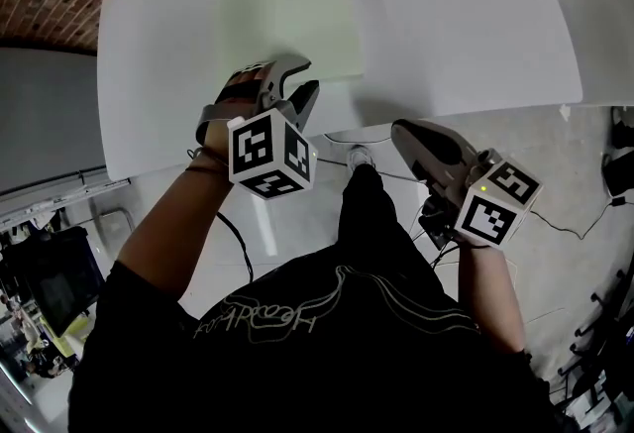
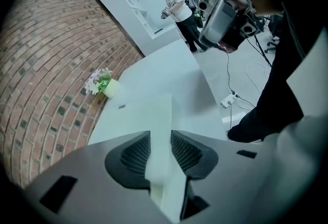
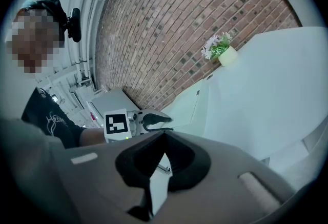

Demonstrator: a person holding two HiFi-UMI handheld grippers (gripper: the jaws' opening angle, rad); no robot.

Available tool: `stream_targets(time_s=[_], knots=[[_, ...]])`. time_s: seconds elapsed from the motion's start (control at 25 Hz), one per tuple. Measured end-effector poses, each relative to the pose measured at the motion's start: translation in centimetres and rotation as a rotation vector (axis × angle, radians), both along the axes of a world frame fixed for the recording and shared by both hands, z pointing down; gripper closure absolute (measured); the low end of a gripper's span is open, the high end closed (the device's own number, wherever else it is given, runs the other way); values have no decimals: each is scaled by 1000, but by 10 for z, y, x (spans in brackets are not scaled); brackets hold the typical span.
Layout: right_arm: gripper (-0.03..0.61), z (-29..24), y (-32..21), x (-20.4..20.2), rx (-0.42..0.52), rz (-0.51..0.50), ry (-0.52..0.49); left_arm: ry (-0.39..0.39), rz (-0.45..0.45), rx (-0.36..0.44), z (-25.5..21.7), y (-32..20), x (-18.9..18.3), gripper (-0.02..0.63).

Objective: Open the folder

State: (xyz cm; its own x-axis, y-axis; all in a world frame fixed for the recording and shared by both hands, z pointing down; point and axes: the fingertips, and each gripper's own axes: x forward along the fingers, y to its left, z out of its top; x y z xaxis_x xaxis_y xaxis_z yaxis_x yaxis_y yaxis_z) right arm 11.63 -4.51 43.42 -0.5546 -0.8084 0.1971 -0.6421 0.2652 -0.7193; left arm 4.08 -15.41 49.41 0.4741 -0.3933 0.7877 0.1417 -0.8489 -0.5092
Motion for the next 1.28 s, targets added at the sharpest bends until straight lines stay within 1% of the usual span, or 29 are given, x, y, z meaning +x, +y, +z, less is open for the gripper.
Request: stream_targets(time_s=[0.32,0.52,1.0,1.28], knots=[[577,2,-2,-4,1,-7,-9,-15,2,19,-2,-2,-2,492],[578,3,-3,-5,2,-8,-15,-38,6,36,-3,-3,-2,492],[577,9,-2,-14,0,-16,-23,-55,35,97,-10,0,-3,492],[577,13,-7,-15,1,5,-21,-78,66,146,-9,-2,-5,494]])
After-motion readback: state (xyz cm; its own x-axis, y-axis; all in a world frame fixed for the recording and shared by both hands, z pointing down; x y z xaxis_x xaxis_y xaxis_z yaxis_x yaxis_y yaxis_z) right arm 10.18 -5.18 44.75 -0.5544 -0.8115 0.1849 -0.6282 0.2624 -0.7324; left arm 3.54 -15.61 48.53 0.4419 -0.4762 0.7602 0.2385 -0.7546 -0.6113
